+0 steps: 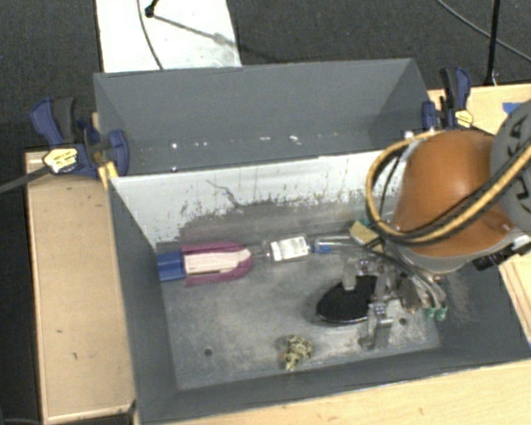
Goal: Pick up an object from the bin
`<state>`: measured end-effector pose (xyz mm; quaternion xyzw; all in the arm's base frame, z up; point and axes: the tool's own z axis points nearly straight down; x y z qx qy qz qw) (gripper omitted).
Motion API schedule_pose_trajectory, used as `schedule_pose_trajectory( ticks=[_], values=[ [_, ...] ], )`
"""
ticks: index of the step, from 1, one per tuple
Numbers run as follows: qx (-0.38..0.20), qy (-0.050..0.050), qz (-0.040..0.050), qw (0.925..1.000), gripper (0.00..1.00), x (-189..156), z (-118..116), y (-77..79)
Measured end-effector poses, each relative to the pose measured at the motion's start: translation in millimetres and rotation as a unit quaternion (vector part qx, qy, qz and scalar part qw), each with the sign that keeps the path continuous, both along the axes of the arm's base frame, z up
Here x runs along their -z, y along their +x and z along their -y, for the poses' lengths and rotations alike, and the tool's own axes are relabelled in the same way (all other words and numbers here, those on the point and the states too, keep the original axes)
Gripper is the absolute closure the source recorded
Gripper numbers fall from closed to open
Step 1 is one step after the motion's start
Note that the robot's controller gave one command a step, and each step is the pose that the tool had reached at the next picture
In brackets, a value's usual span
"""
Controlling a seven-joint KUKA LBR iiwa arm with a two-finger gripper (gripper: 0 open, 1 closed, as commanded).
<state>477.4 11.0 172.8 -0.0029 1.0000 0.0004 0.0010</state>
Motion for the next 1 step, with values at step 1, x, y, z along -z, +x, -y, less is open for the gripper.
schedule_pose_trajectory(
  ticks=[1],
  values=[
    [-0.028, 0.000, 0.0085, 0.9996, 0.00, 101.7, 44.9, 48.9]
  ],
)
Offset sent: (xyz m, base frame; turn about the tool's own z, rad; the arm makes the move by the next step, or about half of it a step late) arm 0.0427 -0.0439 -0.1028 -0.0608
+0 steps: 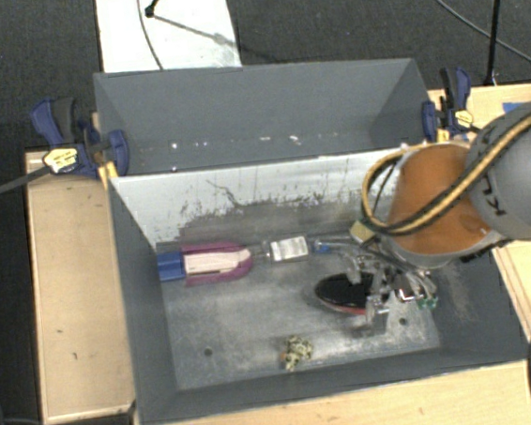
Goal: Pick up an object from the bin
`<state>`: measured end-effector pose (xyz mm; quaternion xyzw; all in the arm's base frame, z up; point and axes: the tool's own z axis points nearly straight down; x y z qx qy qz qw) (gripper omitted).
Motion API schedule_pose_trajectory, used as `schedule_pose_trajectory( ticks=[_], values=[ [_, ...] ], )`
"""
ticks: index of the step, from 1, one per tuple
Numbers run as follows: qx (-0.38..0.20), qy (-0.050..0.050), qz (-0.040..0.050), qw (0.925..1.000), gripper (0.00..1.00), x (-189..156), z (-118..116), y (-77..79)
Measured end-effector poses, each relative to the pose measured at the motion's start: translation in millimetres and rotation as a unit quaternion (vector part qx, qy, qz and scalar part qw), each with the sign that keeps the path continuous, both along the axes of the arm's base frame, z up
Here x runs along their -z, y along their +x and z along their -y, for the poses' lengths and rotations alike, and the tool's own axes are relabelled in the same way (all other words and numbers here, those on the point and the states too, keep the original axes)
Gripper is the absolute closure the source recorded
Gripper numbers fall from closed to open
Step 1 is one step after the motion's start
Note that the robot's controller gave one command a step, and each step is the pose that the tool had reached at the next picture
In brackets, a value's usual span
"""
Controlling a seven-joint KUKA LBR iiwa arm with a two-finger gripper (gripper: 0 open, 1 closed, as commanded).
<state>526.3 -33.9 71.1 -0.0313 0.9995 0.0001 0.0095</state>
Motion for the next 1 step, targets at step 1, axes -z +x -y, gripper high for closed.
schedule_pose_trajectory(
  ticks=[1],
  values=[
    [0.000, 0.001, 0.0061, 1.0000, 0.00, -3.9, -1.1, 4.3]
  ],
)
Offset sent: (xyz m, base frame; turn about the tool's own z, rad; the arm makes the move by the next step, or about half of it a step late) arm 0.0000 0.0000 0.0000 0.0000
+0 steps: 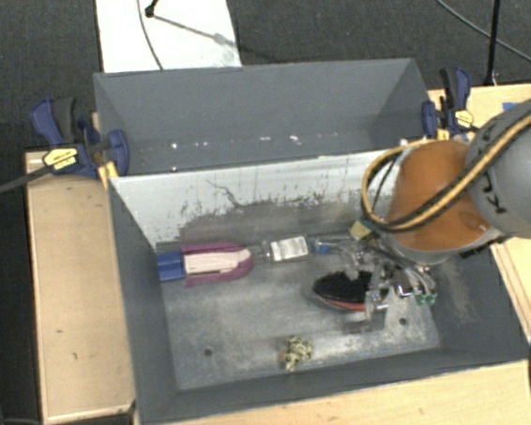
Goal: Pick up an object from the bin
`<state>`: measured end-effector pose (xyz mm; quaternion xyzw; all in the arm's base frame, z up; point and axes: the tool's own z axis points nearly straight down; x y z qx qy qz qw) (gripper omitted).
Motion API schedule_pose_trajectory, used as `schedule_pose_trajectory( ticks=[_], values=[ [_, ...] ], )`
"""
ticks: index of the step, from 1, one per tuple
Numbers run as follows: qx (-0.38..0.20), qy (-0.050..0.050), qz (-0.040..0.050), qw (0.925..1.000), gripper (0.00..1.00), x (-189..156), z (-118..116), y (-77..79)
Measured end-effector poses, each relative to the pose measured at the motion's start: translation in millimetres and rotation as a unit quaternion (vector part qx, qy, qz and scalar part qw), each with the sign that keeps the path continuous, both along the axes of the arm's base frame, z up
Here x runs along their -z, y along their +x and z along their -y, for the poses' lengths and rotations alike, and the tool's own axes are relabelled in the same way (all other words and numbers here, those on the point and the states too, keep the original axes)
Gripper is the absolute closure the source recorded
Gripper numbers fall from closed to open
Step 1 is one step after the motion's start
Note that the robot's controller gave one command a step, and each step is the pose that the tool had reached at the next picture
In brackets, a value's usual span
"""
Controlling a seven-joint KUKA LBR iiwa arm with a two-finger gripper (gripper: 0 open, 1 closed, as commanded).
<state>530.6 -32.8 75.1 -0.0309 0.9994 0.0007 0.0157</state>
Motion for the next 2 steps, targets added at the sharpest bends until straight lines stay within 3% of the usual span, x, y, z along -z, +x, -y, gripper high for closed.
schedule_pose_trajectory(
  ticks=[1, 2],
  values=[
    [0.001, 0.000, 0.0046, 1.0000, 0.00, -3, 0, 3.4],
    [0.048, 0.000, -0.0130, 0.9988, 0.00, 4, -7, 22.9]
  ],
)
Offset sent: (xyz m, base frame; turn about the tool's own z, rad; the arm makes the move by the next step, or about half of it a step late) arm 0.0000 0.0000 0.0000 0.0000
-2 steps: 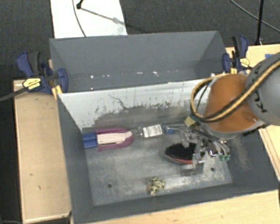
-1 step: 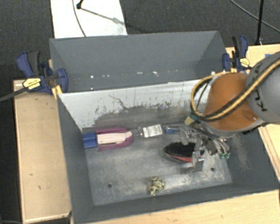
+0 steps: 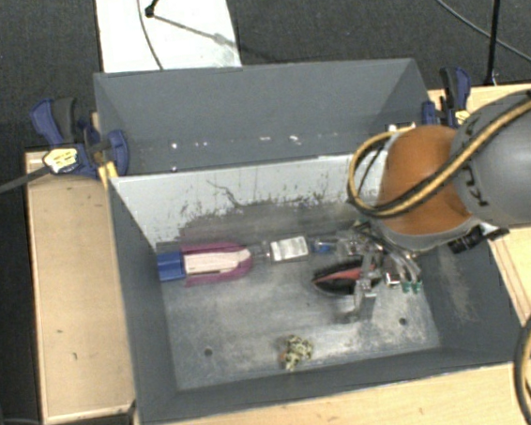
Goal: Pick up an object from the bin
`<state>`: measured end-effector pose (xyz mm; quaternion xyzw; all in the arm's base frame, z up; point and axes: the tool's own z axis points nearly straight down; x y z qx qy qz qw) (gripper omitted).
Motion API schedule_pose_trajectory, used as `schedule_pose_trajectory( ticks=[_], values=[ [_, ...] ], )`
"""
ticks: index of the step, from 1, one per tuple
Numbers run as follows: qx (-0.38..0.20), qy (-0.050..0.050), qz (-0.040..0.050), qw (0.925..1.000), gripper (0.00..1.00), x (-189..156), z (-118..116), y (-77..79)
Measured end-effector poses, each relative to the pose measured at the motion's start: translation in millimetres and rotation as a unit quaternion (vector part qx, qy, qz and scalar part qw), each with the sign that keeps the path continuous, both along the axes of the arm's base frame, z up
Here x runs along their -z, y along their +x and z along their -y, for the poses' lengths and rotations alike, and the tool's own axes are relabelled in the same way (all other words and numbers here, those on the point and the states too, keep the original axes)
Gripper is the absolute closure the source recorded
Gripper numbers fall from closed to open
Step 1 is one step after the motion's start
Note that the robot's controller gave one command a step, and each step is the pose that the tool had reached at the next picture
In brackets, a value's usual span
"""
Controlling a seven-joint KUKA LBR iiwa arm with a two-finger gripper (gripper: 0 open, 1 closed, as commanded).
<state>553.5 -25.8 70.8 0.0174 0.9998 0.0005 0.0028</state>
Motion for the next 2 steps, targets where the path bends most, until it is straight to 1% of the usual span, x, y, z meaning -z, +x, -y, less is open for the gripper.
schedule_pose_trajectory(
  ticks=[1, 2],
  values=[
    [0.000, 0.000, 0.0009, 1.0000, 0.00, -0.6, 0.0, 0.7],
    [0.000, 0.000, 0.0016, 1.0000, 1.00, -1.5, -0.2, 1.0]
  ],
)
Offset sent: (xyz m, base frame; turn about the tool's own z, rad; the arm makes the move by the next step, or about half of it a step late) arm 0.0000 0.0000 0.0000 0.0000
